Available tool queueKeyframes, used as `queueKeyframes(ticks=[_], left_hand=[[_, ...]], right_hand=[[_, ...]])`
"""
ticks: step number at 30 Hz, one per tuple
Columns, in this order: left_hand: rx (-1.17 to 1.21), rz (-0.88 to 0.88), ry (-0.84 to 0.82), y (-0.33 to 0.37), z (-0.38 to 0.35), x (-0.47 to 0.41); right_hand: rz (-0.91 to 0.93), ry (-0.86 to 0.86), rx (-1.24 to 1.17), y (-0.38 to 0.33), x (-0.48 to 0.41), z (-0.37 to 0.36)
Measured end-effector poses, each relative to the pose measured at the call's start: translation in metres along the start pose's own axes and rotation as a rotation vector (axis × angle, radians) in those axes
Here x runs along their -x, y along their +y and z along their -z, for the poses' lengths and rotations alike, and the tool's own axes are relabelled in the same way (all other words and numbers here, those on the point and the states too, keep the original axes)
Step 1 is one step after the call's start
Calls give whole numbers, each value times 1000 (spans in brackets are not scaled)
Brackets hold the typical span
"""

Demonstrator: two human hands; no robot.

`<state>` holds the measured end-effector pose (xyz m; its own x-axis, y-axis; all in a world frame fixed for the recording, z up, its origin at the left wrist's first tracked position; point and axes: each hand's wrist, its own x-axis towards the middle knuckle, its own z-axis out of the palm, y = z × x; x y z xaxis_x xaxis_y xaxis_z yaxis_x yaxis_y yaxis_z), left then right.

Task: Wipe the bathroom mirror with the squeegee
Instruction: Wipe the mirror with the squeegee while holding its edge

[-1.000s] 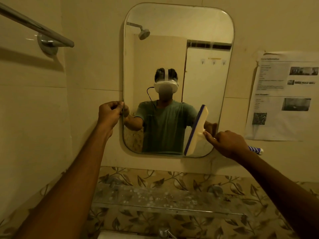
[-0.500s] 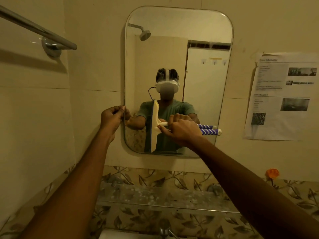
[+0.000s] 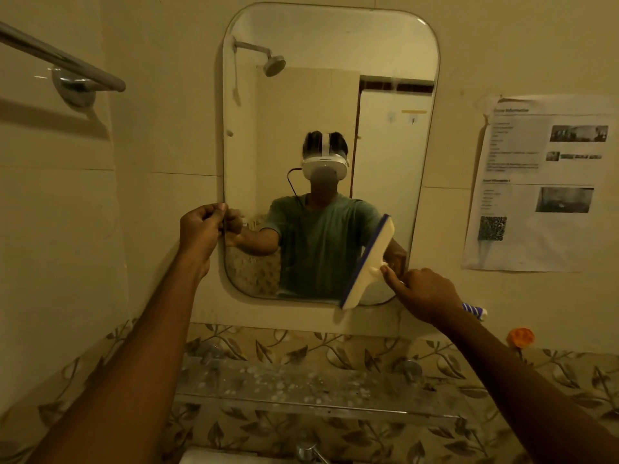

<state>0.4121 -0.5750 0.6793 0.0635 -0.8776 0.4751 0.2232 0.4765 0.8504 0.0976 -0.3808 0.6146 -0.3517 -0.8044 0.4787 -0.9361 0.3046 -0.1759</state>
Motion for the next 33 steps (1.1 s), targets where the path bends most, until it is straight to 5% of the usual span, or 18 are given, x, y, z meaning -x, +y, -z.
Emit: queueKeyframes(ticks=[12,20,27,33], left_hand=[[16,13,53,0,-7,5],[-33,-14,19,4,4,-3],[-25,-71,-117,36,8,-28],[-24,-84,-211,58,7,-46]], right_hand=[[-200,56,-210,29,56,-33],[113,102,-192,-65,13,-2],[417,223,140,-158,-44,28],[492,261,200,-213,-86,61]])
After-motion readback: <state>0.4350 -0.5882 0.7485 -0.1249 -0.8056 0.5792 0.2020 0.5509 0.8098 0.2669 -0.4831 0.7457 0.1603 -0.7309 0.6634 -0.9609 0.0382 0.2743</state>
